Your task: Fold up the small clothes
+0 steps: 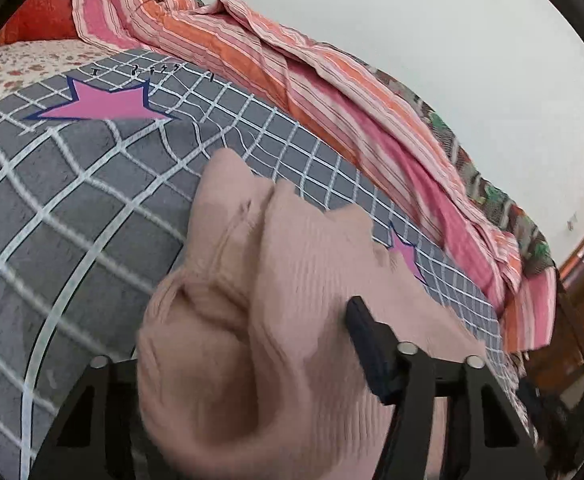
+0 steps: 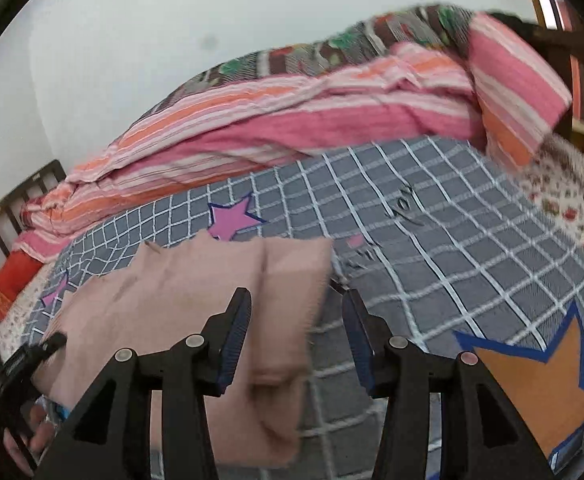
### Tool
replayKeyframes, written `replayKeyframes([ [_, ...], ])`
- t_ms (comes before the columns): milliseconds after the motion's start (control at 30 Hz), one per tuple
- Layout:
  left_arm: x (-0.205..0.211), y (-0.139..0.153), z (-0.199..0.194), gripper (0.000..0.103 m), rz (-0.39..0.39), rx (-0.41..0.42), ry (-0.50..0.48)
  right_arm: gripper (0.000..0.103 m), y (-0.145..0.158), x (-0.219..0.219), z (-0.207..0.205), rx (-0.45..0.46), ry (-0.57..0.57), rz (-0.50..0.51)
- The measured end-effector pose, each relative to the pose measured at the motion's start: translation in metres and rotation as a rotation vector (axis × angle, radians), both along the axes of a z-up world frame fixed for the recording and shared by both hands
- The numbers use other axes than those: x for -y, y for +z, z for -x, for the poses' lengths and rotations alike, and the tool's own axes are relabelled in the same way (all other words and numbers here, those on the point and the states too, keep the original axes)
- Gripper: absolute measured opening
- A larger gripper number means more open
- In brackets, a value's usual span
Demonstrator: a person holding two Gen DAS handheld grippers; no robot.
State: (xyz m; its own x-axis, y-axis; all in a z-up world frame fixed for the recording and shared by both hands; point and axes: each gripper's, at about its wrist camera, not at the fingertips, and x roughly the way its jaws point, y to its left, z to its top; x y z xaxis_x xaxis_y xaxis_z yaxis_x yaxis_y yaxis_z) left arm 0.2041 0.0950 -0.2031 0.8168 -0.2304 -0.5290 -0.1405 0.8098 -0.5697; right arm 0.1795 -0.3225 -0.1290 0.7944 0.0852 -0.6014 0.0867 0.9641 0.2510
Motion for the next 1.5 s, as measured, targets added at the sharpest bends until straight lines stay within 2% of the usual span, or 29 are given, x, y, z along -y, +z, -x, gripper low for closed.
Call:
replayKeyframes([
  [100,-0.007,-0.001,-0.010,0.036,0.033,-0.014,0.054,0.047,-0.008,0.021,0.004,-0.021,-0.022,-0.039],
  [167,-0.010,0.003,-0.011,0.023,0.025,-0.011,0.082,0.047,-0.011,0.035,0.006,-0.028,-0.047,-0.061],
  [267,0.003,0.021,-0.011,0.020,-0.067,-0.011,0.105,0.047,-0.010,0.055,0.013,-0.023,-0.087,-0.101],
  [367,0.027,0.049,-0.010,0.019,-0.154,0.023,0.111,0.047,-0.010,0.070,0.018,-0.013,-0.105,-0.148],
  [533,0.081,0.100,-0.011,0.018,-0.190,0.099,0.049,0.047,-0.011,0.083,0.022,-0.015,-0.154,-0.129],
  [667,0.149,0.128,-0.014,0.018,-0.212,0.135,-0.076,0.047,-0.011,0.093,0.027,-0.020,-0.213,-0.071],
  [733,0.187,0.126,-0.015,0.018,-0.234,0.140,-0.150,0.047,-0.011,0.099,0.030,-0.016,-0.226,-0.069],
  [800,0.221,0.113,-0.016,0.018,-0.256,0.109,-0.224,0.047,-0.011,0.106,0.034,-0.015,-0.245,-0.058],
  [900,0.273,0.068,-0.017,0.019,-0.312,-0.020,-0.315,0.047,-0.014,0.117,0.038,-0.026,-0.278,-0.051],
  [933,0.283,0.060,-0.016,0.020,-0.338,-0.039,-0.328,0.047,-0.016,0.120,0.039,-0.033,-0.284,-0.057],
  [967,0.296,0.050,-0.010,0.020,-0.409,-0.028,-0.345,0.047,-0.019,0.123,0.039,-0.041,-0.289,-0.064],
  [1000,0.302,0.050,-0.001,0.023,-0.470,0.018,-0.348,0.047,-0.020,0.126,0.040,-0.048,-0.290,-0.069],
  [1033,0.306,0.053,0.005,0.036,-0.496,0.041,-0.361,0.047,-0.021,0.127,0.040,-0.051,-0.289,-0.070],
  [1067,0.306,0.057,0.009,0.058,-0.473,0.058,-0.433,0.047,-0.021,0.126,0.039,-0.051,-0.287,-0.069],
  [1133,0.297,0.068,0.013,0.067,-0.359,0.065,-0.543,0.047,-0.021,0.123,0.038,-0.049,-0.276,-0.068],
  [1233,0.270,0.089,0.023,0.067,-0.271,0.106,-0.588,0.047,-0.018,0.113,0.034,-0.045,-0.232,-0.082],
  [1367,0.219,0.109,0.032,0.069,-0.211,0.179,-0.527,0.049,-0.010,0.094,0.033,-0.004,-0.142,-0.115],
  [1433,0.194,0.111,0.026,0.069,-0.201,0.156,-0.482,0.059,-0.006,0.088,0.035,0.032,-0.104,-0.150],
  [1500,0.171,0.106,0.016,0.069,-0.237,0.110,-0.415,0.062,-0.003,0.081,0.035,0.059,-0.059,-0.206],
])
